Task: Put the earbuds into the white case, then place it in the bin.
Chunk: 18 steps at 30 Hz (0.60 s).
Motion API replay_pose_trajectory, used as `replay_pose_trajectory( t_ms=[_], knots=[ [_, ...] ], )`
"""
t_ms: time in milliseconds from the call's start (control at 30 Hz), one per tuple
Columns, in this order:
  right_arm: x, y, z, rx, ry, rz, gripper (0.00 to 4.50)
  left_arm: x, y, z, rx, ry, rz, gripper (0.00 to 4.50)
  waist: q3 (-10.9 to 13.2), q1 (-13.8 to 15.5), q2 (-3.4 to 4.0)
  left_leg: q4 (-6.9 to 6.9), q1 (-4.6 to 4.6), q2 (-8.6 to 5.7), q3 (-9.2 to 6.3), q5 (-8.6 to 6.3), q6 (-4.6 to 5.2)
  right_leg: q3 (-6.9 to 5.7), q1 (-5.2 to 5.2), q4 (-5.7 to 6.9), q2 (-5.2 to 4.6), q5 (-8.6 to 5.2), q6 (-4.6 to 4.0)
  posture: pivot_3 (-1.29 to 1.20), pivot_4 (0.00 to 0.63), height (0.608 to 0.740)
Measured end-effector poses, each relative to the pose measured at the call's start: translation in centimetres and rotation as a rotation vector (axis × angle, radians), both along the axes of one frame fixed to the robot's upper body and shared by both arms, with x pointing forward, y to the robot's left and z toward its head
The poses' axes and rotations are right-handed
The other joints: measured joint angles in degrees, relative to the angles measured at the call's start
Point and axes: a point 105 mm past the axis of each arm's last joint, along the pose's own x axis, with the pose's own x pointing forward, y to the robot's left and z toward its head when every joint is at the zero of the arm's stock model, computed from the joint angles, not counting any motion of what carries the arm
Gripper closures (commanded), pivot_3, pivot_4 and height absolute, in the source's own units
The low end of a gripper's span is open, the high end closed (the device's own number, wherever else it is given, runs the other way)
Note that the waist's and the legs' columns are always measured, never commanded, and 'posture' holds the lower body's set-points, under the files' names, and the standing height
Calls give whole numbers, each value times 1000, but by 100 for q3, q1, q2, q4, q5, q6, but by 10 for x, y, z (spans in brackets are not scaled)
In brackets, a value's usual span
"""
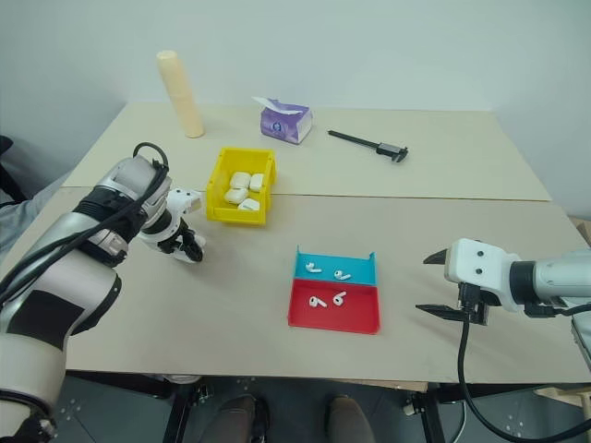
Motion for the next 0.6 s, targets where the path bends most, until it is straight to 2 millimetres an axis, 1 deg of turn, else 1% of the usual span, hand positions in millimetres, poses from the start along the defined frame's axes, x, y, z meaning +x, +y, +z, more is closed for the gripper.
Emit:
replay_pose_trajectory(
  t_ms=[100, 167, 233, 333, 400, 433, 500, 533, 567, 600],
  knots=[
    [0, 0, 0, 0, -2, 0, 0, 2, -1, 3, -2, -22, -26, 1738, 1, -1, -1, 0, -6, 1, -2, 0, 0, 0, -4, -2, 0, 0, 0, 0, 150, 740],
    [0, 0, 0, 0, -3, 1, 0, 3, -2, 9, -17, -45, -42, 1738, 1, -1, -1, 0, -9, 1, -4, 0, 0, -1, -6, -4, 0, 0, 0, 0, 150, 740],
    [0, 1, 1, -2, -6, 6, 0, 6, -6, 21, -51, -90, -61, 1738, 1, -1, -1, 0, -10, 1, -6, 0, 0, 0, -6, -8, 0, 0, 0, 0, 150, 740],
    [1, 3, 10, -21, -26, 21, 0, 4, -15, 52, -105, -203, -154, 1738, 1, -21, 0, 0, -9, 3, -11, 0, 0, 5, -8, -5, -1, 0, 0, 0, 150, 740],
    [3, 7, 21, -31, -71, 38, 0, -6, -28, 70, -220, -278, -244, 1738, -2, -58, 5, 0, -6, 3, -13, 0, -1, 7, -8, 2, -1, 0, 1, 0, 150, 740],
    [5, 9, 28, -33, -96, 48, 0, -13, -40, 81, -336, -352, -298, 1738, -3, -65, 7, 2, 1, 4, -11, 2, -3, 12, -8, 11, -3, -1, 1, 0, 150, 740],
    [6, 14, 35, -37, -125, 65, 0, -22, -53, 94, -456, -461, -383, 1738, -3, -66, 7, 13, 7, 4, -13, 3, -5, 11, -5, 29, -3, -3, 0, 0, 150, 740],
    [6, 16, 38, -39, -139, 76, 0, -27, -55, 98, -489, -514, -411, 1738, -3, -67, 7, 13, 15, 5, -11, 3, -5, 14, -1, 32, -2, -3, -1, 0, 150, 740],
    [7, 19, 41, -41, -140, 85, 0, -30, -56, 100, -509, -612, -441, 1738, -15, -81, 27, 10, 24, 4, -9, 3, -6, 17, 7, 23, -2, -2, -1, 0, 150, 740],
    [6, 21, 44, -42, -125, 90, 0, -36, -60, 98, -541, -698, -475, 1738, -19, -83, 33, 12, 39, -1, -5, 3, -5, 32, 17, 42, -8, -9, 2, 0, 150, 740]
  ],
)
